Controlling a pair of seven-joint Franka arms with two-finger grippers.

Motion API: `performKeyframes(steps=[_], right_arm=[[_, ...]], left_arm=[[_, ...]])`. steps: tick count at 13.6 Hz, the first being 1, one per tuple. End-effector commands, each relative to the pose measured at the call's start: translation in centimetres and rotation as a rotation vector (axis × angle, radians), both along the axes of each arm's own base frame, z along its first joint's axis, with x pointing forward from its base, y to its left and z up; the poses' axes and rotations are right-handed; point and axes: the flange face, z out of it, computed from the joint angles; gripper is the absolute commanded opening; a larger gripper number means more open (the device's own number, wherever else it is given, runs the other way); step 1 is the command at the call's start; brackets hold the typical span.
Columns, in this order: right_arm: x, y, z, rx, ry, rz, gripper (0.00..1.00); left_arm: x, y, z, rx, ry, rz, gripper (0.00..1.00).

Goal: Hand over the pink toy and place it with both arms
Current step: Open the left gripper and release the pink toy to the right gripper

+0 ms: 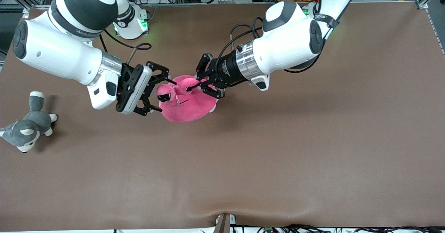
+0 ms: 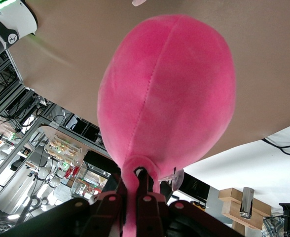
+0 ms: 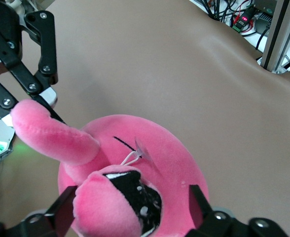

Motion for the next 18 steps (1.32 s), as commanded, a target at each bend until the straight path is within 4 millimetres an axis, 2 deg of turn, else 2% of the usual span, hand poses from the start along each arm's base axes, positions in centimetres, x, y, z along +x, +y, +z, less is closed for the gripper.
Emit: performKeyframes(steps=[1, 2, 8, 9, 10, 11, 15, 16, 18], right_arm=[[0.2, 0.1, 1.4, -0.002, -0.025, -0.001, 0.09], [0.2, 0.2, 1.9, -0.002, -0.036, 0.003, 0.0], [0.5, -0.7, 2.1, -0.005, -0.037, -0.01, 0.0], [0.6, -1.0, 2.0, -0.006, -0.034, -0.014, 0.0], [0.6, -1.2, 1.9, -0.009, -0.032, -0.016, 0.0], [0.8, -1.7, 1.9, -0.01, -0.027, -0.022, 0.0], [1.6, -5.1, 1.0, -0.035, 0.017, -0.042, 0.0], [1.7, -6.1, 0.6, -0.043, 0.035, -0.046, 0.0], [1.9, -8.9, -0.7, -0.097, 0.083, -0.044, 0.0]], left_arm=[[-0.5, 0.0, 1.7, 0.012, -0.028, 0.016, 0.0], [-0.6, 0.0, 1.7, 0.019, -0.032, 0.017, 0.0], [-1.1, -0.7, 1.3, 0.056, -0.062, -0.009, 0.0], [-1.0, -0.6, 1.3, 0.057, -0.07, -0.013, 0.03], [-1.1, -0.6, 1.2, 0.063, -0.079, -0.018, 0.67], [-1.2, -0.5, 1.7, 0.08, -0.102, -0.019, 1.0], [0.6, 2.7, 3.7, 0.088, -0.135, 0.026, 1.0], [0.6, 3.4, 4.5, 0.117, -0.174, 0.016, 1.0], [0.9, 4.8, 4.4, 0.256, -0.263, -0.043, 1.0]])
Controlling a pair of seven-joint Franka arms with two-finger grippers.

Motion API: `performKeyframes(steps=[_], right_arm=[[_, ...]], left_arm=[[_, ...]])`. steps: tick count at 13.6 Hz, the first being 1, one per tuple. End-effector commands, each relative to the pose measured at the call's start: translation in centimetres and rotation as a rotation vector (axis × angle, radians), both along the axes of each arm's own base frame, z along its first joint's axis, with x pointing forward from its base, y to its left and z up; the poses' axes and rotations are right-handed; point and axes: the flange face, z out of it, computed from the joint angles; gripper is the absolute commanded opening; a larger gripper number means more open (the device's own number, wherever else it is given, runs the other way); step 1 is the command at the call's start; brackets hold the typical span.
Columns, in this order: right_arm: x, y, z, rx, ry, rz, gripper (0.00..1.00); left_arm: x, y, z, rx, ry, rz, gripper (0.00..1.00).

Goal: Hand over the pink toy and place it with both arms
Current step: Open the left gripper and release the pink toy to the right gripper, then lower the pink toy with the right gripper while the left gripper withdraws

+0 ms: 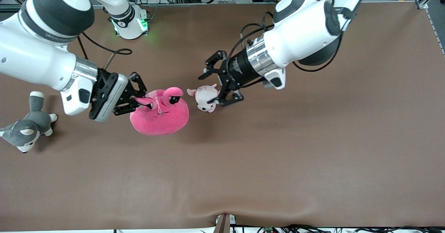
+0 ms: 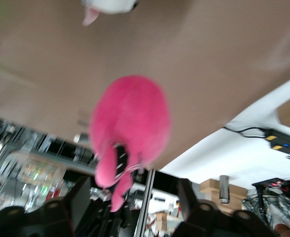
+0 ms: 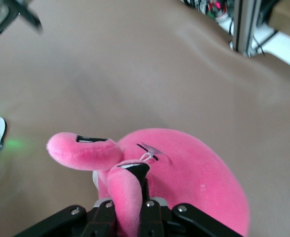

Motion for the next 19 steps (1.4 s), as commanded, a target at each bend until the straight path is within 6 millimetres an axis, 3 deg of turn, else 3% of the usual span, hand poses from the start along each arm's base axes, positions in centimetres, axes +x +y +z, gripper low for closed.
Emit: performKeyframes(steps=[1, 4, 9, 11, 15, 17, 19], right_arm=[[0.2, -3.7, -1.2, -0.045, 0.052, -0.008, 0.0], [0.6, -9.1, -3.6, -0.051, 0.136, -0.076, 0.0], [-0.5, -19.2, -10.9, -0.026, 0.305, -0.244, 0.0], [-0.8, -22.6, -13.6, 0.013, 0.363, -0.306, 0.0], [-1.0, -29.1, -21.6, 0.095, 0.42, -0.269, 0.0], [-1.3, -31.2, -25.4, 0.136, 0.408, -0.213, 0.0], [-1.4, -32.9, -27.0, 0.15, 0.404, -0.212, 0.0]], left_arm=[[-0.3, 1.5, 0.8, 0.155, -0.089, -0.045, 1.0], [-0.2, 3.9, 2.0, 0.255, -0.175, -0.163, 1.0], [0.1, 9.4, 3.3, 0.369, -0.224, -0.36, 1.0], [-0.2, 10.1, 2.4, 0.432, -0.246, -0.488, 1.0], [-0.2, 9.4, -2.3, 0.57, -0.222, -0.671, 1.0], [0.1, 10.8, -2.3, 0.596, -0.253, -0.763, 1.0], [0.7, 13.1, -2.2, 0.632, -0.29, -0.89, 1.0]])
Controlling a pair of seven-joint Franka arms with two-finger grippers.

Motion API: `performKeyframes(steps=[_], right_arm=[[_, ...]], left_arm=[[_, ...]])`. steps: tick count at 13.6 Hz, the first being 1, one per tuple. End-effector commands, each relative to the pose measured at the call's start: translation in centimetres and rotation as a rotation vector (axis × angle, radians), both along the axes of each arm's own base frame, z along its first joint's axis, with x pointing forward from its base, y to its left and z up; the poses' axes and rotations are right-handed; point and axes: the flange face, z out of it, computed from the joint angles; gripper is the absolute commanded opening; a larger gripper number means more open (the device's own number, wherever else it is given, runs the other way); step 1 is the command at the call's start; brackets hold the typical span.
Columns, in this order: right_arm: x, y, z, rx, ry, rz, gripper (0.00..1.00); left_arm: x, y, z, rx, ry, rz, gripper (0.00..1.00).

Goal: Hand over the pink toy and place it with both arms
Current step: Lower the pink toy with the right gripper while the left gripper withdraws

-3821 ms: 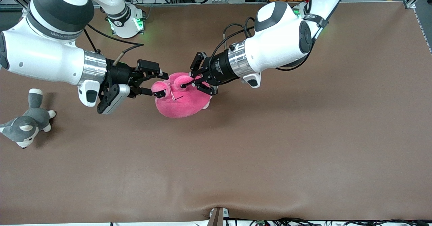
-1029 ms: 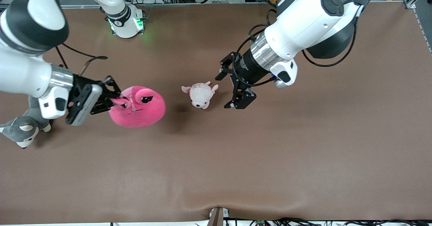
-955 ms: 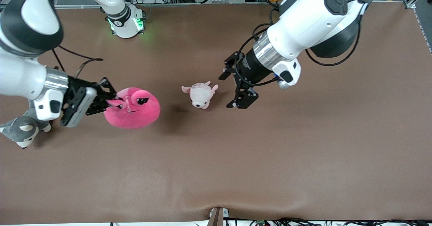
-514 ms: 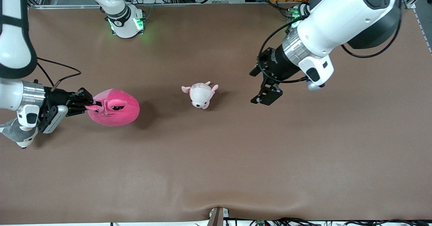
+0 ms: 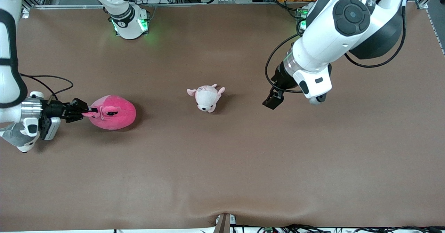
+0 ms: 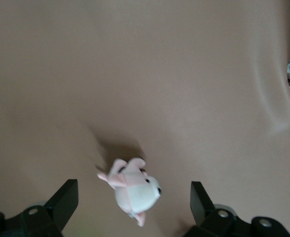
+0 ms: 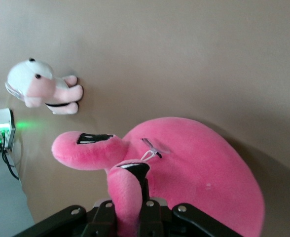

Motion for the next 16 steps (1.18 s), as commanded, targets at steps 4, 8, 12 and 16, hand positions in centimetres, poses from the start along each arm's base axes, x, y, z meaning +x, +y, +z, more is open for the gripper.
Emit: performKeyframes(steps=[4, 8, 12, 16], right_arm=[[0.2, -4.9, -3.1, 0.067, -0.071, 0.025, 0.0], [0.7, -5.5, -2.4, 0.058, -0.092, 0.028, 1.0], [1.9, -4.6, 2.4, 0.014, -0.154, 0.043, 1.0], [2.5, -0.3, 9.7, -0.132, -0.171, 0.082, 1.0]], left_arm=[[1.7, 6.5, 0.6, 0.097, -0.025, -0.266, 1.0], [3.0, 11.8, -0.8, 0.103, 0.037, -0.447, 1.0], [3.7, 15.6, -0.8, 0.09, 0.046, -0.567, 1.0], [3.8, 20.0, 1.0, 0.178, 0.036, -0.695, 1.0]])
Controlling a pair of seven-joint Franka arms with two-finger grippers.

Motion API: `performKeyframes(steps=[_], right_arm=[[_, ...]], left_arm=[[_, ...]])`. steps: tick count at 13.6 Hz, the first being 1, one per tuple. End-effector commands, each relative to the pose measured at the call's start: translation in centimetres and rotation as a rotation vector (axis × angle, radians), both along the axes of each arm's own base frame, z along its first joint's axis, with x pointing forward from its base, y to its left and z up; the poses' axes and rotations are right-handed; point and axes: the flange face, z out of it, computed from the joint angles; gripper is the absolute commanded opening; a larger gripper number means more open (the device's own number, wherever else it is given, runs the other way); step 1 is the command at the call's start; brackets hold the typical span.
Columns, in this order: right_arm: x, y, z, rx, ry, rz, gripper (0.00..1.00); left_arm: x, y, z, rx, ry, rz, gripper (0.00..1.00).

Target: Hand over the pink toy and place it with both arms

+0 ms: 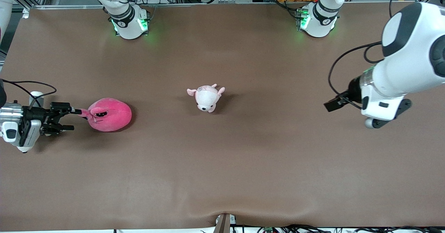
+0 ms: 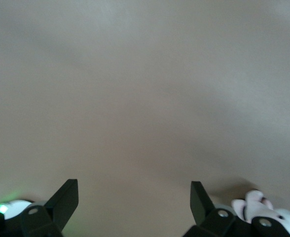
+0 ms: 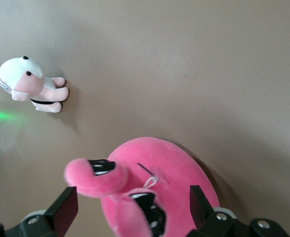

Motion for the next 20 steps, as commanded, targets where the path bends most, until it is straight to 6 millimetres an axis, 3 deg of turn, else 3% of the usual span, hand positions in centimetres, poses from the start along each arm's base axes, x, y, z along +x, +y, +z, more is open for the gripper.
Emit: performKeyframes(steps=[1, 3, 7, 12, 16, 19, 20], right_arm=[[-0.3, 4.5, 6.2, -0.125, 0.008, -0.001, 1.0], [-0.5, 8.7, 10.2, -0.214, 0.016, -0.025, 1.0], [-2.7, 12.9, 17.7, -0.417, 0.014, -0.149, 1.0], [-5.0, 14.2, 22.7, -0.482, 0.013, -0.295, 1.0], [-7.7, 16.1, 26.3, -0.59, 0.07, -0.457, 1.0], [-9.0, 15.9, 27.7, -0.644, 0.115, -0.587, 1.0], [-9.3, 15.4, 28.2, -0.646, 0.125, -0.611, 1.0]], left_arm=[[-0.7, 1.9, 1.9, 0.052, -0.022, -0.116, 1.0], [-0.6, 2.3, 1.9, 0.056, -0.021, -0.124, 1.0], [-0.7, 3.3, 2.8, 0.081, -0.039, -0.145, 1.0], [-1.7, 6.3, 5.9, 0.074, -0.079, -0.242, 1.0], [-3.0, 7.4, 7.6, 0.064, -0.067, -0.325, 1.0], [-3.9, 8.1, 8.7, -0.002, -0.073, -0.321, 1.0], [-4.1, 9.4, 9.0, -0.022, -0.079, -0.298, 1.0]])
